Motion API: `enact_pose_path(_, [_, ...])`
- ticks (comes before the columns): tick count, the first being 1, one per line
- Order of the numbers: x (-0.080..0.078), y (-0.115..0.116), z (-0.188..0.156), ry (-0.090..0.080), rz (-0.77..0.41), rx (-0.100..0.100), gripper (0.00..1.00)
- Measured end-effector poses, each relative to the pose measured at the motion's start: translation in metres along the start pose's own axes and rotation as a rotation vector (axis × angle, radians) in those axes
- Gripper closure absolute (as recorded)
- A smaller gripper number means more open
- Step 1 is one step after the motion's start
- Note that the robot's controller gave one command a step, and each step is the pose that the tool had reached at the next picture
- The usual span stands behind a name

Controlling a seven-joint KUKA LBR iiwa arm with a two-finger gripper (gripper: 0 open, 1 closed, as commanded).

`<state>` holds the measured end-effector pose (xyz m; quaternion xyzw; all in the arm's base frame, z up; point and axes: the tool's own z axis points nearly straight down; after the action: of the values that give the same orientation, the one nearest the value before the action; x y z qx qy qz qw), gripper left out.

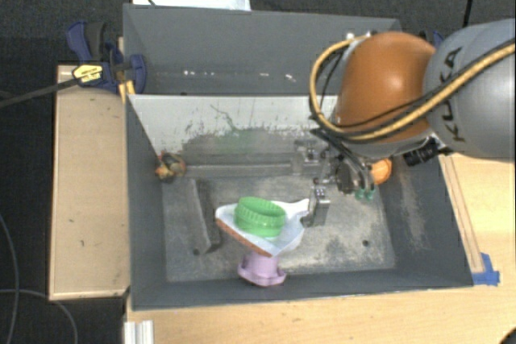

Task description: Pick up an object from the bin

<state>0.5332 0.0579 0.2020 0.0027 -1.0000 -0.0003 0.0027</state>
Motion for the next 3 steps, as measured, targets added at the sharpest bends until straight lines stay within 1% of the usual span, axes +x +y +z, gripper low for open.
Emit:
enact_pose_path(1, [-0.002, 0.0, -0.005, -0.008, 0.002, 0.0, 0.0])
enact_pose_path(2, [0.001, 0.014, 0.038, -0.015, -0.053, 0.0, 0.0])
enact_pose_path(3, [0.002, 0.017, 0.053, -0.015, -0.07, -0.001, 0.0])
